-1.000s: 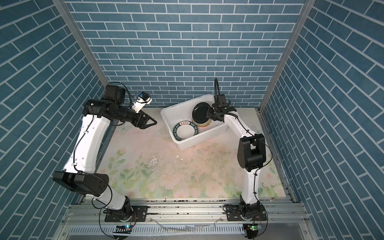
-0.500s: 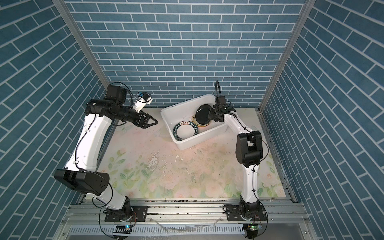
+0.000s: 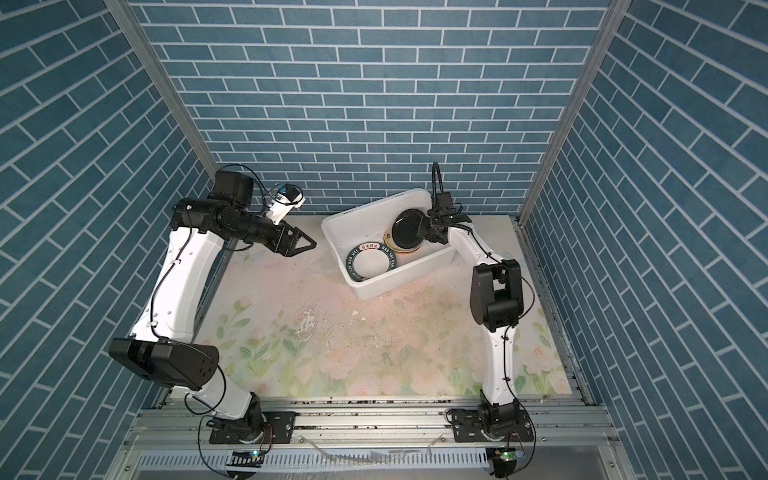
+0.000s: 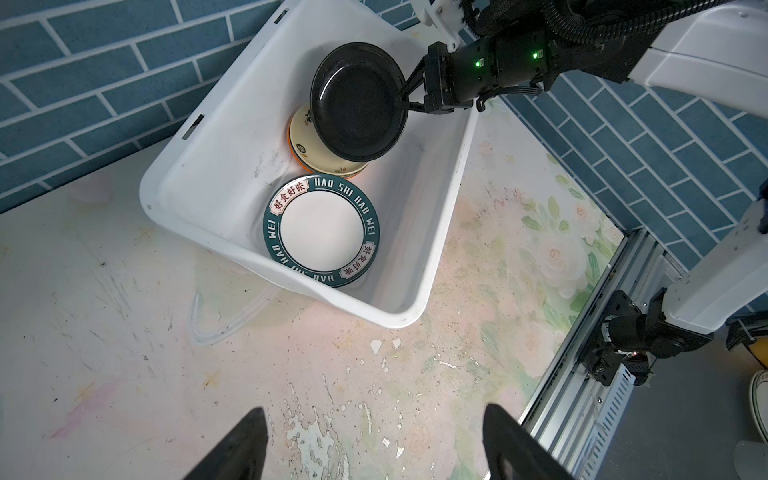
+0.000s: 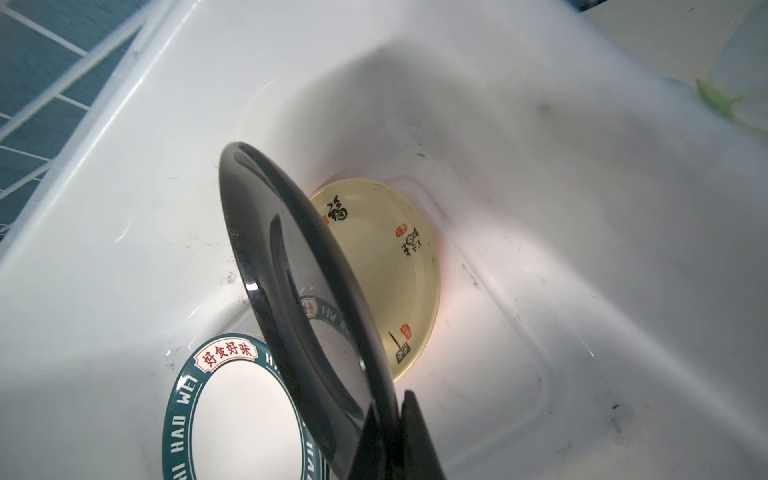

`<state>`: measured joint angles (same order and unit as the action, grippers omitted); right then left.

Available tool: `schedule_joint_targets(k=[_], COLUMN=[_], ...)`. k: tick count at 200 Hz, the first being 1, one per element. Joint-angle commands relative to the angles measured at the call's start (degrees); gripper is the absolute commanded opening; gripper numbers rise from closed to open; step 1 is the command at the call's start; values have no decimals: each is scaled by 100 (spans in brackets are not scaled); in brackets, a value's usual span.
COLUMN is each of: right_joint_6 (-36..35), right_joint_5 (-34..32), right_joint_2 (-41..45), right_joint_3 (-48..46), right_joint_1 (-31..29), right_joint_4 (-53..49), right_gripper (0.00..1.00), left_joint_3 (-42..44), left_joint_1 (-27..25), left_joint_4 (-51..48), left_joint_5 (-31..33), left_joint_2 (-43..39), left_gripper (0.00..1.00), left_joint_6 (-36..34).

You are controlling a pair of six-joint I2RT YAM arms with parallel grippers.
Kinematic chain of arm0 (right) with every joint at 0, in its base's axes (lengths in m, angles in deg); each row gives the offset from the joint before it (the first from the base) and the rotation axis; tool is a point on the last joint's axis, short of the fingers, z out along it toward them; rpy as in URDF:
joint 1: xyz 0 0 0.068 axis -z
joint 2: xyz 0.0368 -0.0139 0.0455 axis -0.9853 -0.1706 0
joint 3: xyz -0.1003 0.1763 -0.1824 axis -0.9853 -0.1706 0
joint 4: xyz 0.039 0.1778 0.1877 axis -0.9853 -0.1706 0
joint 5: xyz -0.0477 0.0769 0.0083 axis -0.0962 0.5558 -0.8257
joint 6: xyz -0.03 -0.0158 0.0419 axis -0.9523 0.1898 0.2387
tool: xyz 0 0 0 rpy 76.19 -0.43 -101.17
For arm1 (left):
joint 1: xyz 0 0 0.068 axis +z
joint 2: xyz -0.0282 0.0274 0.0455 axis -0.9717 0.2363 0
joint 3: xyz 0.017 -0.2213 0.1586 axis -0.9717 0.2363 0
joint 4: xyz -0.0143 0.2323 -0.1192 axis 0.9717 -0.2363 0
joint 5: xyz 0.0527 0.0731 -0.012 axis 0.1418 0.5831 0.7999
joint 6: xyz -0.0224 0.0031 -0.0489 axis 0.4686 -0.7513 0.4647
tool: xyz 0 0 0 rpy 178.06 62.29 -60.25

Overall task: Place the plates into the plastic bin on the countertop
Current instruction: 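Lower the black plate onto the cream plate with the right gripper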

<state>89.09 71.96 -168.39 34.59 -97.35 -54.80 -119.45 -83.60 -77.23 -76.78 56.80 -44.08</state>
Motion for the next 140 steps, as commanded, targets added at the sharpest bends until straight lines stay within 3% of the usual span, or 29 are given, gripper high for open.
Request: schedule_joint_targets(k=[1,140], right_joint_6=[165,534], right_joint_5=[106,537], right_joint_2=[-56,-707], right_joint_3=[81,510], right_joint_1=[38,134], right_joint_4=[201,205], right_gripper=[0,0], left_joint_3=[78,284], left_joint_1=[-29,-29], left_joint_4=[9,55], left_joint_5=[-45,-19], left_joint_2=[0,-142], left_gripper=[83,83], left_joint_6=[10,-7])
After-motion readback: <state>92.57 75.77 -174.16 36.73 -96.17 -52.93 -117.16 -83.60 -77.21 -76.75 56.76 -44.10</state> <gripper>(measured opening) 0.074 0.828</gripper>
